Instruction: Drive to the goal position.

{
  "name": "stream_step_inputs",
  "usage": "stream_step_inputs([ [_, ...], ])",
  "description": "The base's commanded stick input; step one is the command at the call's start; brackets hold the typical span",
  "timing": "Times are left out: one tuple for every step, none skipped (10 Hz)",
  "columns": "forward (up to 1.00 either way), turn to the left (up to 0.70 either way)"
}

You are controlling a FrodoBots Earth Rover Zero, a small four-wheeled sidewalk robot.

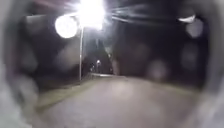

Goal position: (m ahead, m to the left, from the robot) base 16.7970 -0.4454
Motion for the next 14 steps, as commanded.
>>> stream_step_inputs([
  [1.0, 0.0],
  [1.0, 0.0],
  [1.0, 0.0],
  [1.0, 0.0],
  [1.0, 0.0],
  [1.0, 0.0],
  [1.0, 0.0],
  [1.0, 0.0],
  [1.0, 0.0],
  [1.0, 0.0],
  [1.0, 0.0],
  [1.0, 0.0],
  [1.0, 0.0],
  [1.0, 0.0],
])
